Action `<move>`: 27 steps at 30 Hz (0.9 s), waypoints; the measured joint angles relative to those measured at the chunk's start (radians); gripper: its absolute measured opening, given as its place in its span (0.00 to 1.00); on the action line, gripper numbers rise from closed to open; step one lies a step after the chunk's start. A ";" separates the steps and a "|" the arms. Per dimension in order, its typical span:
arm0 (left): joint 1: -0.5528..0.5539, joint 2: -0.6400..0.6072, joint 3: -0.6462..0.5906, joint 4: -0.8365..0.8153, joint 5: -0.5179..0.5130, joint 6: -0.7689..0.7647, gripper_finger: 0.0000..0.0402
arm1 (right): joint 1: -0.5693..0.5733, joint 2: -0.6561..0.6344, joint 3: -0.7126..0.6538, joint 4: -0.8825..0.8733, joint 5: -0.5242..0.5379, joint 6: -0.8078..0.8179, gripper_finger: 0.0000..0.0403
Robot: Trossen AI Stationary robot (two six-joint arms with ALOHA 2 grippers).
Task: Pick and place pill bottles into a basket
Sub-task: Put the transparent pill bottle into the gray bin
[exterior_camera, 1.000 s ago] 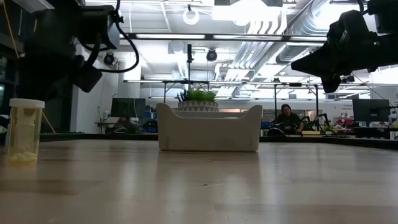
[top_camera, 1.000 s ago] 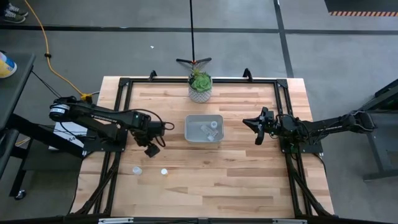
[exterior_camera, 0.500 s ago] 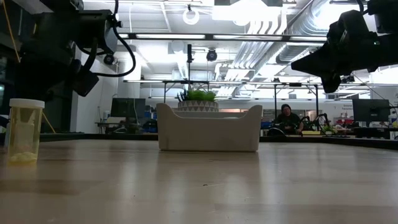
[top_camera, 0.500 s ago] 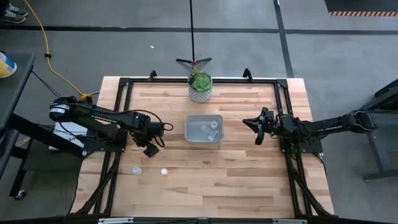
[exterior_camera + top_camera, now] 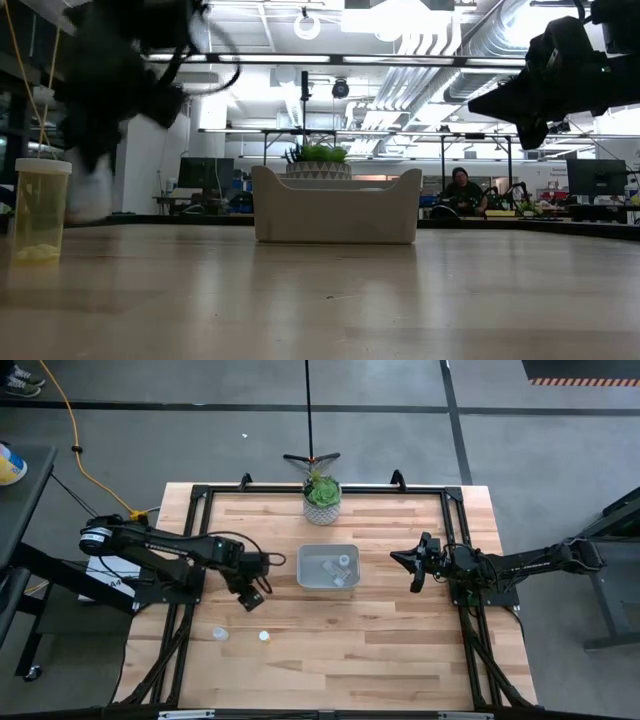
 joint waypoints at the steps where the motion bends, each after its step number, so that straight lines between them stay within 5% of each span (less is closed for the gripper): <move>1: 0.000 0.000 0.035 -0.001 -0.022 0.019 0.42 | 0.000 0.000 0.000 -0.003 0.000 0.000 0.00; 11: 0.022 0.074 0.436 0.047 -0.321 0.282 0.49 | 0.000 0.000 0.000 -0.025 0.033 0.001 0.00; 20: 0.126 0.350 0.698 0.005 -0.237 0.497 0.43 | 0.000 0.000 0.000 -0.027 0.048 0.007 0.02; 27: 0.169 0.522 0.733 -0.067 -0.251 0.596 0.46 | 0.000 0.000 0.000 -0.027 0.059 -0.004 0.00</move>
